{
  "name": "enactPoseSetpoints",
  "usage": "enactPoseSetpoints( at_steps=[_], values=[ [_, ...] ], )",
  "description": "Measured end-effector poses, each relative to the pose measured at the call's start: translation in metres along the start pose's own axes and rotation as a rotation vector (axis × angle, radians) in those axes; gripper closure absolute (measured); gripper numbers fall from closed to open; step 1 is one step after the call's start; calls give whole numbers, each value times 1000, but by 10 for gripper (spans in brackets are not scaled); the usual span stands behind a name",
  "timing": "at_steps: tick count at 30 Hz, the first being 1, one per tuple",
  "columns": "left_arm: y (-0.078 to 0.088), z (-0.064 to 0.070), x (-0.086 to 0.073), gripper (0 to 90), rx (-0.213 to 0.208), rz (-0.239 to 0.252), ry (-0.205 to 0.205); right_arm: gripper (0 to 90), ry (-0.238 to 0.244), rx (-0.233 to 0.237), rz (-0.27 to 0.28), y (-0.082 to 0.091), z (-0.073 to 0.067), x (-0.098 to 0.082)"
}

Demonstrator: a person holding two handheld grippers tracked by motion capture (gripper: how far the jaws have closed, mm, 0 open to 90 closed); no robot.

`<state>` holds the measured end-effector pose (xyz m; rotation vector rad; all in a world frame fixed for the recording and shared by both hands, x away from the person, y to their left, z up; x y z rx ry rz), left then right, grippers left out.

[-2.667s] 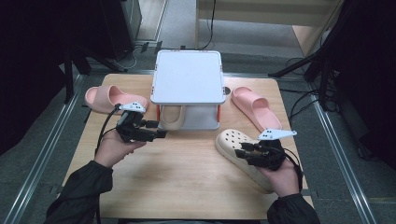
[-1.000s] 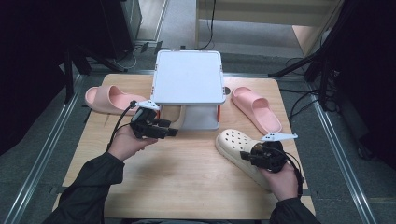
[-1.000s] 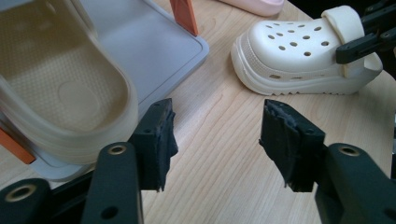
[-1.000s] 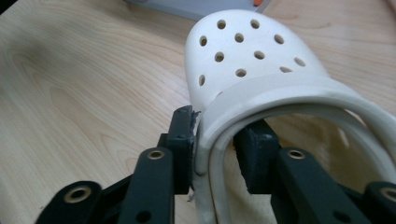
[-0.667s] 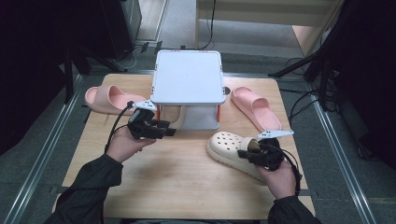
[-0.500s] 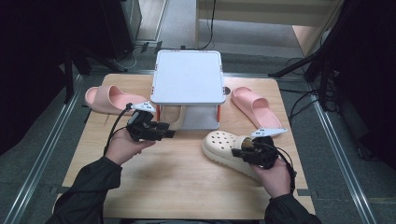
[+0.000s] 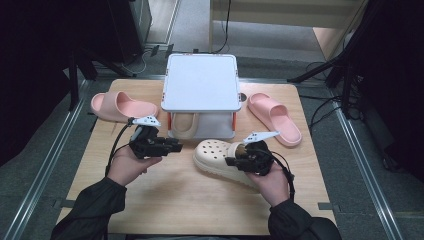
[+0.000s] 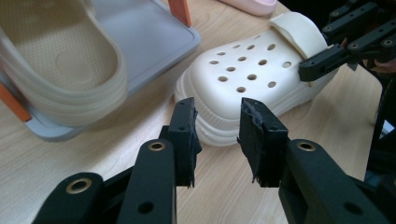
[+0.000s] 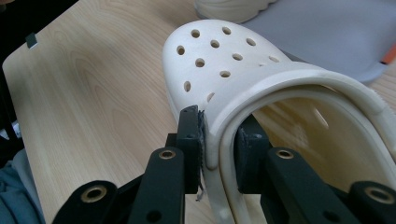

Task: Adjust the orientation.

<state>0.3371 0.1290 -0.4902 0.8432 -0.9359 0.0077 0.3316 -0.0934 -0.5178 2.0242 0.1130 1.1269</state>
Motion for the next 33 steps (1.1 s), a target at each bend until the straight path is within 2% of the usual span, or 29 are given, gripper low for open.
enactPoseSetpoints(
  at_steps=[7,9,14,17,20,26,29,33],
  values=[
    [2,6,-5,702,8,10,-1,753,27,30,-25,-19,-6,4],
    [2,6,-7,702,7,5,1,750,37,21,-30,-21,-6,3],
    [1,7,-8,702,9,14,13,716,65,41,-32,-22,-7,2],
    [-1,10,-9,717,-6,16,18,678,44,51,-19,-19,-7,2],
    [-5,12,-10,736,1,1,-4,662,39,58,0,-13,-5,2],
    [-10,14,-9,762,2,6,-4,645,22,59,48,6,0,1],
    [-14,15,-10,803,5,1,-4,697,20,40,57,14,5,-2],
    [-24,17,-14,843,8,-23,-13,813,13,9,76,23,15,-2]
  ],
)
Point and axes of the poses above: each handheld gripper's, and its own axes: y roughly backward along the jaws, x roughly out of its top, z roughly to its right, the point moved 8 cm from there along -y, roughly forward along the jaws, and after that the axes turned 1 degree about -z, right-handed, at the moved point
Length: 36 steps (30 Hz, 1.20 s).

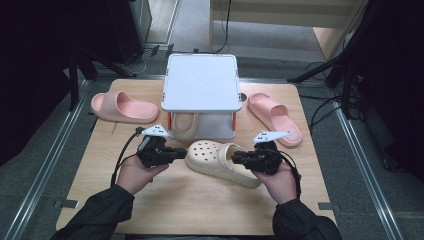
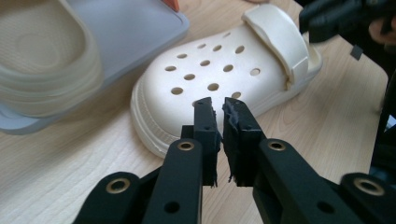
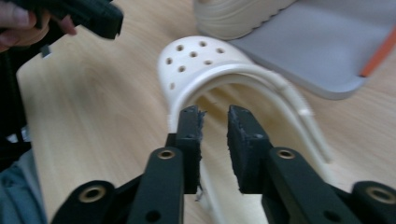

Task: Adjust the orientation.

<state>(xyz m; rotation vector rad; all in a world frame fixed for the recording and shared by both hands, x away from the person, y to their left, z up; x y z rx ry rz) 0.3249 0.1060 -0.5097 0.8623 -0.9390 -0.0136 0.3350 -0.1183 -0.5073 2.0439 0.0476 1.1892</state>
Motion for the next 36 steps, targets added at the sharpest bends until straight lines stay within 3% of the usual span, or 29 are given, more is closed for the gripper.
enactPoseSetpoints(
  at_steps=[3,7,13,17,21,26,31,36],
  values=[
    [-9,3,-3,857,-2,-21,-8,885,4,-38,22,5,12,4],
    [-21,4,-7,863,-16,-42,-9,900,-8,-91,48,7,30,9],
    [-32,4,-13,863,-12,-53,-6,899,-25,-107,62,-6,50,17],
    [-40,6,-18,859,-11,-85,-11,874,-5,-101,34,-18,49,19],
    [-44,6,-21,859,-3,-88,-15,875,25,-117,19,-28,48,19],
    [-47,4,-21,860,-2,-81,-11,870,12,-103,23,-28,49,19],
    [-48,5,-20,863,-14,-72,-9,870,29,-129,22,-29,49,19],
    [-49,2,-20,866,-8,-74,-6,900,21,-112,17,-28,47,17]
  ],
)
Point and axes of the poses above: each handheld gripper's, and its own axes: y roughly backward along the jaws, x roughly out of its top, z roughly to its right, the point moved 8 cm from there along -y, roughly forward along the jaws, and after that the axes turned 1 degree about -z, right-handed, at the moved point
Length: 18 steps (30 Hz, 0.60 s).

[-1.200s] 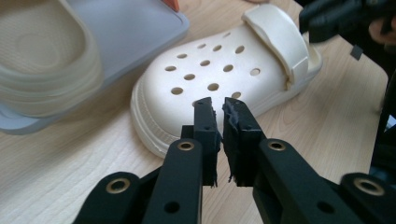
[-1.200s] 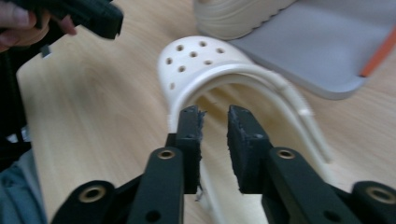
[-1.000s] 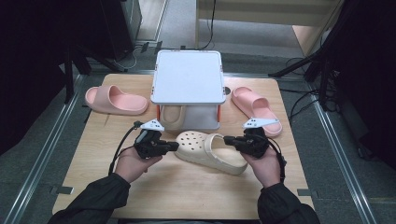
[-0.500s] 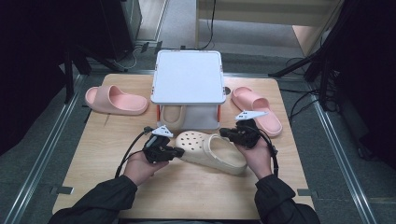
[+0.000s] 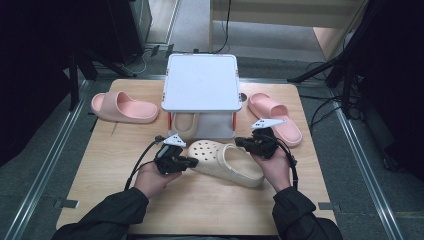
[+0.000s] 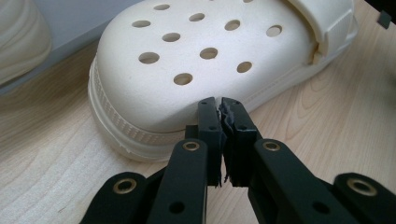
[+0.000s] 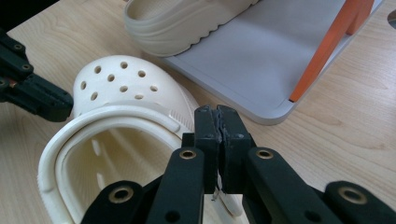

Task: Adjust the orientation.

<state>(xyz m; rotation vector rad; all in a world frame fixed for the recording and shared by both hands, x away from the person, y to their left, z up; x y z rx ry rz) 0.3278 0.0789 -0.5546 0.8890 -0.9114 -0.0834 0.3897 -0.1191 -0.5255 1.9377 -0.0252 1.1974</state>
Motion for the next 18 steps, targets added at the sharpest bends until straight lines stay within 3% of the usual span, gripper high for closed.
enactPoseSetpoints(
  at_steps=[4,18],
  values=[
    [-1,-2,1,866,-11,5,8,900,23,-18,-17,3,-5,-3],
    [-7,-12,13,860,18,17,14,900,2,-21,-22,17,-22,-19]
  ],
)
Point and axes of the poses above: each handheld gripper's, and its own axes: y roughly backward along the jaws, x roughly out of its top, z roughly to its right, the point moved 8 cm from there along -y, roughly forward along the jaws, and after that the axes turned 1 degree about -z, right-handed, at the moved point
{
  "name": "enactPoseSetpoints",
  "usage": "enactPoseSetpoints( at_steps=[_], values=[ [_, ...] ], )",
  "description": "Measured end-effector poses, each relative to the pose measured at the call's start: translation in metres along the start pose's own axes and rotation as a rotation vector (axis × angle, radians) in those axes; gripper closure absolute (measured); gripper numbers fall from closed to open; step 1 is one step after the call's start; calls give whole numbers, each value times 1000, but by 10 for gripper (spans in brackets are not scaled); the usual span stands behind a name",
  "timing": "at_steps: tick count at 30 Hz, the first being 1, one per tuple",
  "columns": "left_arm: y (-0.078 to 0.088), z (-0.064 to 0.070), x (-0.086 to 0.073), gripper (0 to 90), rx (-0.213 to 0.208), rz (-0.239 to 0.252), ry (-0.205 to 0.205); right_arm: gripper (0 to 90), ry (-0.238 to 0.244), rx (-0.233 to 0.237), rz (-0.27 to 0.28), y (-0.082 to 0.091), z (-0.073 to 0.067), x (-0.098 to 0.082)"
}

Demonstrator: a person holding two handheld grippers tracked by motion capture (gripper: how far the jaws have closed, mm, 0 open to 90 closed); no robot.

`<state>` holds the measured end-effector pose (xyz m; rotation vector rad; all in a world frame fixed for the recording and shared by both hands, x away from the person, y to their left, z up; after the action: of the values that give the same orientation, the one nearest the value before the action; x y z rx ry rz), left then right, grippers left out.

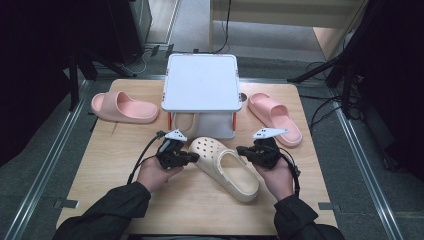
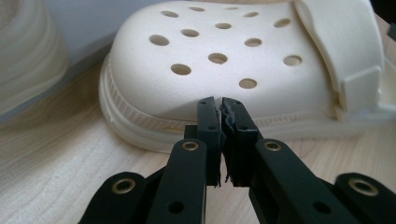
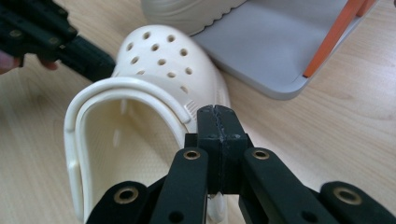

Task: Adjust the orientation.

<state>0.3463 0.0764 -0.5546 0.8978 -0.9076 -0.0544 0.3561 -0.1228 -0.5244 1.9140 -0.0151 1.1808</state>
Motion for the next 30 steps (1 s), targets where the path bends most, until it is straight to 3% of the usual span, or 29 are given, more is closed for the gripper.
enactPoseSetpoints(
  at_steps=[13,23,30],
  values=[
    [-9,-8,14,857,15,10,4,900,-8,10,-6,7,-24,-14],
    [-17,-12,22,844,-9,29,29,900,-7,10,-4,7,-38,-19],
    [-12,-15,23,778,-23,1,38,859,-2,13,6,9,-39,-17]
  ],
)
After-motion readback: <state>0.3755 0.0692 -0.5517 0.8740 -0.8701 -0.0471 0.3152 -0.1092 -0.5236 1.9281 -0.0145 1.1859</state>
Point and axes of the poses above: each handheld gripper's, and its own axes: y roughly backward along the jaws, x roughly out of its top, z roughly to its right, the point moved 8 cm from there along -y, roughly forward along the jaws, and after that the axes turned 1 degree about -z, right-handed, at the moved point
